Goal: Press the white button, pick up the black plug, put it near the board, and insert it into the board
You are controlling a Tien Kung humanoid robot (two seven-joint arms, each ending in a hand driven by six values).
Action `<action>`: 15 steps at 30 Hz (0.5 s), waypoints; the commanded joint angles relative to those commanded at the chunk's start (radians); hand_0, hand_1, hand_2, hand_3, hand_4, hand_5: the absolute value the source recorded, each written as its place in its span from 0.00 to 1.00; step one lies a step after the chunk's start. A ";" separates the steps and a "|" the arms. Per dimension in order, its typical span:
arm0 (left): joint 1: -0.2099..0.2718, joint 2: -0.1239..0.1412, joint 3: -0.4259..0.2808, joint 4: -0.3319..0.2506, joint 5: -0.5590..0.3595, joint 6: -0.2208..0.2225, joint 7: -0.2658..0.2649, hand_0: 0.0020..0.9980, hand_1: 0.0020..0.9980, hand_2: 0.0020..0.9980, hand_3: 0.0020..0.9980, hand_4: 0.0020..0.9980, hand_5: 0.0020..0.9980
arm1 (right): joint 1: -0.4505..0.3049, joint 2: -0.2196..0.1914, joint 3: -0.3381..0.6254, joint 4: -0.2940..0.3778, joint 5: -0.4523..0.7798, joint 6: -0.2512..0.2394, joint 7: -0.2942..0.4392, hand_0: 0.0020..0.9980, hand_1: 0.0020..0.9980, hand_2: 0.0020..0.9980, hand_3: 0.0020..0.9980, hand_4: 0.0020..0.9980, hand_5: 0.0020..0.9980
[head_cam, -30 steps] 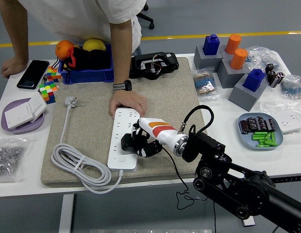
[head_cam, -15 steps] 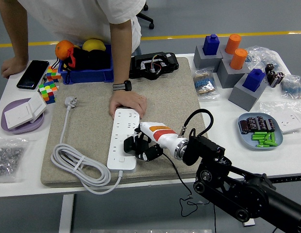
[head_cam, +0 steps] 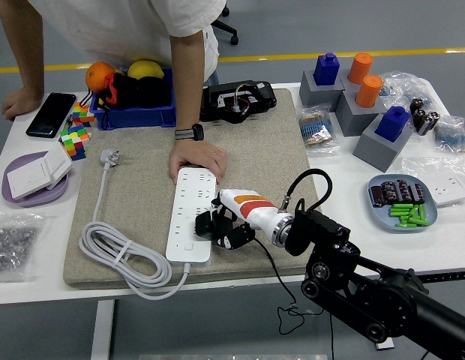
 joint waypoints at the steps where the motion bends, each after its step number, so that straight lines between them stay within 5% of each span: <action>1: 0.000 0.000 0.000 0.000 0.001 0.000 0.000 0.65 0.64 0.63 0.67 0.50 0.12 | 0.000 0.000 0.000 0.000 0.000 0.000 0.001 0.42 0.45 0.52 0.54 0.79 0.00; 15: 0.000 -0.001 -0.001 0.000 -0.001 0.000 -0.001 0.65 0.64 0.63 0.67 0.50 0.12 | -0.003 0.002 -0.002 0.012 0.026 0.012 0.055 0.47 0.56 0.59 0.58 0.83 0.00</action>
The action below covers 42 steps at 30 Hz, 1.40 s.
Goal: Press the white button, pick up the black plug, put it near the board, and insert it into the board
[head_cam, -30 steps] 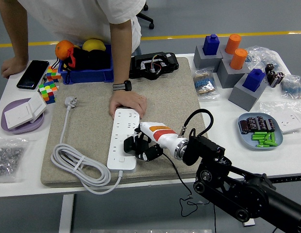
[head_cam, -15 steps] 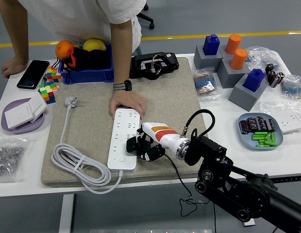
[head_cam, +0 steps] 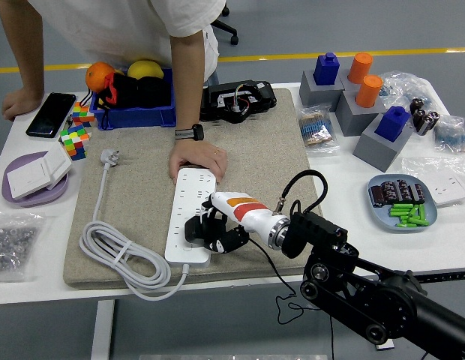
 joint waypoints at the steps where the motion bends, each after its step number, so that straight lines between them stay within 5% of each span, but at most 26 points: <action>1: 0.000 0.000 0.000 0.000 0.000 0.000 0.000 0.65 0.64 0.63 0.67 0.50 0.12 | 0.000 0.000 0.001 0.000 0.000 0.000 0.001 0.50 0.64 0.69 0.59 0.93 0.05; 18: 0.001 -0.003 -0.010 0.000 0.005 0.002 -0.001 0.65 0.64 0.63 0.67 0.50 0.11 | -0.004 0.000 0.014 -0.023 0.003 -0.026 0.029 0.51 0.66 0.71 0.66 0.95 0.08; 31: 0.000 -0.003 -0.012 0.000 0.009 0.001 -0.002 0.65 0.64 0.63 0.67 0.50 0.11 | -0.004 -0.004 0.016 -0.055 0.014 -0.078 0.110 0.44 0.53 0.57 0.61 0.87 0.03; 42: 0.000 -0.004 -0.011 0.000 0.003 0.002 -0.002 0.65 0.64 0.63 0.67 0.50 0.11 | -0.003 -0.003 0.003 -0.088 0.028 -0.096 0.159 0.42 0.51 0.55 0.60 0.85 0.02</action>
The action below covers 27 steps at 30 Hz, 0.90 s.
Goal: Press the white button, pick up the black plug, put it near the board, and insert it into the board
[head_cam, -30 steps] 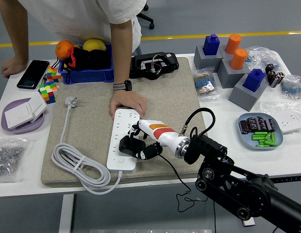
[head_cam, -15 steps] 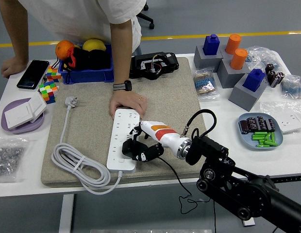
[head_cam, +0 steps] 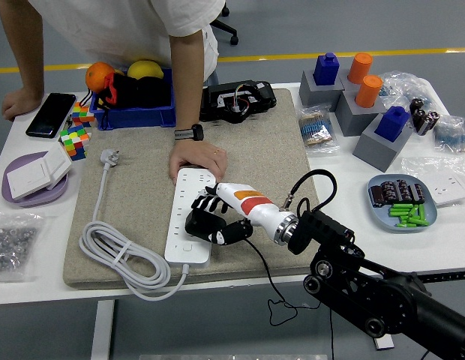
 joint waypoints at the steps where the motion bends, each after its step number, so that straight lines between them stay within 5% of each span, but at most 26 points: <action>1: -0.001 0.000 0.000 0.000 0.001 0.000 0.000 0.65 0.64 0.63 0.67 0.50 0.11 | 0.000 0.000 -0.001 -0.003 0.000 0.002 0.001 0.42 0.50 0.54 0.60 0.84 0.01; 27: -0.001 -0.001 -0.004 0.000 0.005 0.001 0.000 0.65 0.64 0.63 0.67 0.50 0.11 | -0.004 -0.003 -0.006 -0.043 0.028 -0.063 0.156 0.39 0.45 0.50 0.58 0.81 0.00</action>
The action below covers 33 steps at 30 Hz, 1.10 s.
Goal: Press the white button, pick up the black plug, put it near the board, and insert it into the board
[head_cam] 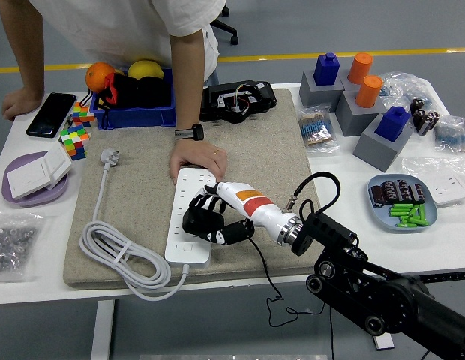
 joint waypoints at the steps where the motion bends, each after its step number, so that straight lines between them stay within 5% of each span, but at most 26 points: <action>1: 0.000 0.000 0.000 0.000 -0.002 0.000 0.000 0.65 0.64 0.63 0.67 0.50 0.11 | 0.000 0.003 -0.002 -0.004 0.005 -0.016 0.017 0.39 0.45 0.50 0.58 0.81 0.00; 33: 0.001 -0.001 0.001 0.000 0.003 -0.001 -0.001 0.65 0.64 0.63 0.67 0.49 0.11 | 0.007 0.012 -0.034 -0.035 -0.192 -0.111 0.048 0.39 0.44 0.48 0.58 0.83 0.00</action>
